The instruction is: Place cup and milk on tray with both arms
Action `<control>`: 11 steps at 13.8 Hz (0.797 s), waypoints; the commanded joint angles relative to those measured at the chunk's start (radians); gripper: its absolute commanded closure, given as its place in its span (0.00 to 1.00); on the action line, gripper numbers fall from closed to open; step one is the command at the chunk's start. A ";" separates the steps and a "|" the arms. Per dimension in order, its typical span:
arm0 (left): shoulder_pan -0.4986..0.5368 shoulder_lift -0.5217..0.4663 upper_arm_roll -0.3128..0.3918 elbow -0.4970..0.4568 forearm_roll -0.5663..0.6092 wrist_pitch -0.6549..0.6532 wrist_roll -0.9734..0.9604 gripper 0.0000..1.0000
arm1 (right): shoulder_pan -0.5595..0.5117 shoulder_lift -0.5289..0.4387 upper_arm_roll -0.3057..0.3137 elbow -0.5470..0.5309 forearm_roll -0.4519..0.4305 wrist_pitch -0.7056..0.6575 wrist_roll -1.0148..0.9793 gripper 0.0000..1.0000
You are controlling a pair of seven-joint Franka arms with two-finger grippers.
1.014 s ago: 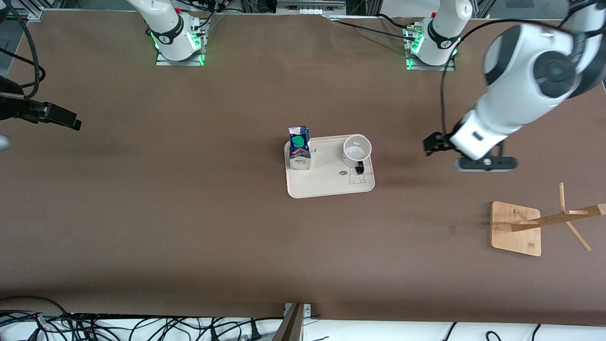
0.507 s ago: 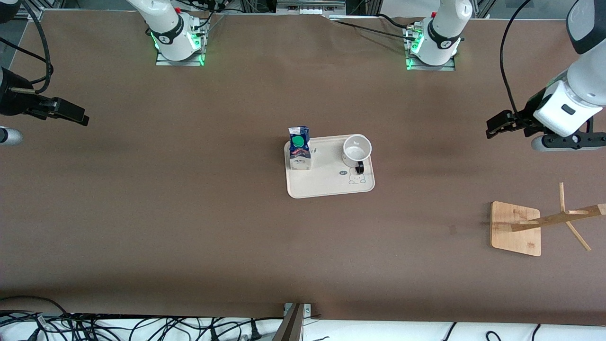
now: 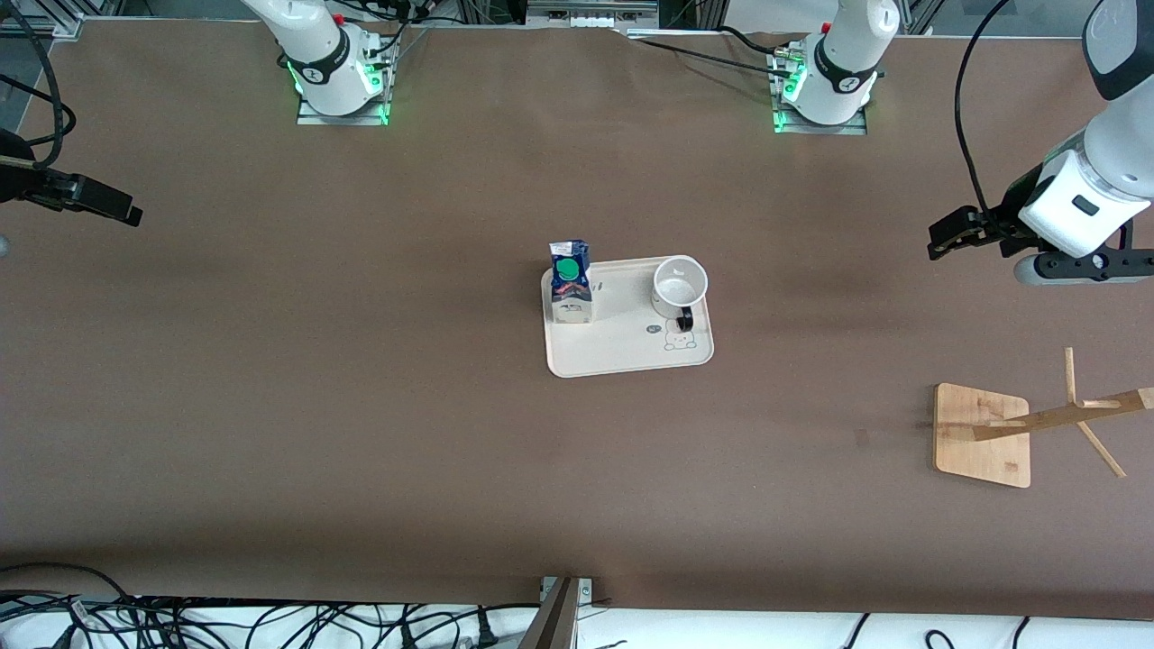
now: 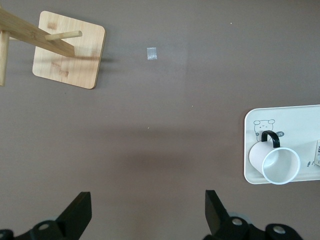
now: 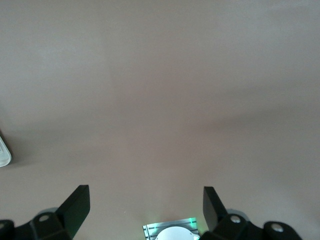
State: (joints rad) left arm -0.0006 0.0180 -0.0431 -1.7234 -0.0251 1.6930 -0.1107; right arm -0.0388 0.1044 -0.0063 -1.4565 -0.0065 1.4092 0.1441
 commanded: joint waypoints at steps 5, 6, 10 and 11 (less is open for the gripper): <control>0.014 0.004 0.011 0.068 -0.003 -0.007 -0.014 0.00 | -0.004 -0.012 0.012 -0.010 -0.013 0.008 -0.017 0.00; 0.013 0.005 0.009 0.070 -0.003 -0.007 -0.011 0.00 | -0.003 -0.011 0.014 -0.007 -0.015 0.008 -0.015 0.00; 0.013 0.004 -0.004 0.068 -0.003 -0.039 -0.007 0.00 | -0.001 -0.011 0.016 -0.007 -0.041 0.008 -0.011 0.00; 0.013 0.005 -0.003 0.068 -0.003 -0.039 -0.007 0.00 | -0.004 -0.005 0.014 -0.007 -0.046 0.010 -0.027 0.00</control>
State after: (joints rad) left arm 0.0099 0.0185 -0.0423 -1.6722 -0.0251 1.6752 -0.1201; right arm -0.0370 0.1049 0.0031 -1.4568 -0.0242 1.4098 0.1415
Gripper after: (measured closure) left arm 0.000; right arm 0.000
